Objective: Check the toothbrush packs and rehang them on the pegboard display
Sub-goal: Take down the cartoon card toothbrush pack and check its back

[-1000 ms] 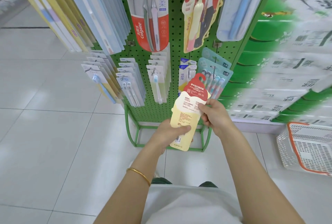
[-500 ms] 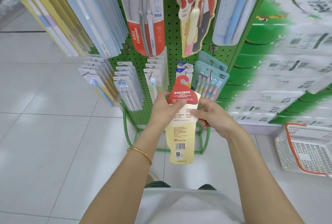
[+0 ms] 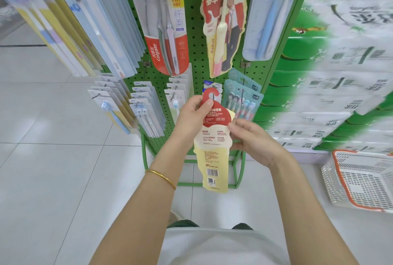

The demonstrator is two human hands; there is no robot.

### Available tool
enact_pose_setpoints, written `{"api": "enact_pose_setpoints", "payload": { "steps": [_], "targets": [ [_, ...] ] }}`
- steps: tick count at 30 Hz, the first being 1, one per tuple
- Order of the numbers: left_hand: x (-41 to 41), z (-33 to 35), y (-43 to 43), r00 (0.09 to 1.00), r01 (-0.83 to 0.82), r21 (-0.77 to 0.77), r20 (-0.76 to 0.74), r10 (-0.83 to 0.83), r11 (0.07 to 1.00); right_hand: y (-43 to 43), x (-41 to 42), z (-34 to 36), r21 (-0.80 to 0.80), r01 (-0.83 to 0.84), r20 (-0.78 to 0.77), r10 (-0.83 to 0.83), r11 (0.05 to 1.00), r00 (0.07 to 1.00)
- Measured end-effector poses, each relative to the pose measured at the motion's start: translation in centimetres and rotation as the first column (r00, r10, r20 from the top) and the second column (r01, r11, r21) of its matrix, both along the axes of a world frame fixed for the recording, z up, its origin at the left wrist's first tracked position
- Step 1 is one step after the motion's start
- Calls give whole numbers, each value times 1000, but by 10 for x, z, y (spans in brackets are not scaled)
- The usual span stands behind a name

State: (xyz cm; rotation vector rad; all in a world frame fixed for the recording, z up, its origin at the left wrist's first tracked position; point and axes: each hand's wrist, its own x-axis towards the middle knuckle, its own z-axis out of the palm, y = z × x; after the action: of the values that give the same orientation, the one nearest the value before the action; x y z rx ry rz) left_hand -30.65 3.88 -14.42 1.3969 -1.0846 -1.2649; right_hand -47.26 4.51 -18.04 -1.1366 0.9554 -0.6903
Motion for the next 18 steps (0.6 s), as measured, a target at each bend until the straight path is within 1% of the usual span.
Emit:
{"api": "enact_pose_setpoints", "payload": {
  "steps": [2, 4, 8, 10, 12, 14, 16, 18],
  "targets": [
    [-2, 3, -2, 999, 11, 2, -43, -11, 1000, -1, 2, 1, 136, 4, 130, -22, 991, 991],
    [-6, 6, -3, 997, 26, -8, -75, -27, 1000, -1, 5, -1, 222, -27, 237, -27, 975, 971],
    [-12, 11, -2, 988, 65, -27, -139, -68, 998, 5, 12, -5, 217, -141, 242, 87, 966, 966],
    [-13, 13, -2, 985, 76, -37, -154, -81, 996, 6, 13, -5, 229, -146, 267, 82, 962, 960],
    [-14, 17, -2, 977, 100, -43, -183, -106, 994, 5, 14, 1, 254, -82, 274, 9, 964, 962],
    [-14, 23, 0, 970, 118, -60, -206, -128, 991, 3, 15, 3, 246, -9, 283, -63, 969, 957],
    [-15, 28, -1, 976, 111, -81, -177, -124, 991, 3, 15, 7, 194, 67, 274, -120, 979, 954],
    [-15, 35, 0, 988, 81, -111, -120, -95, 990, 3, 14, 16, 104, 164, 236, -185, 981, 954]
  ]
}}
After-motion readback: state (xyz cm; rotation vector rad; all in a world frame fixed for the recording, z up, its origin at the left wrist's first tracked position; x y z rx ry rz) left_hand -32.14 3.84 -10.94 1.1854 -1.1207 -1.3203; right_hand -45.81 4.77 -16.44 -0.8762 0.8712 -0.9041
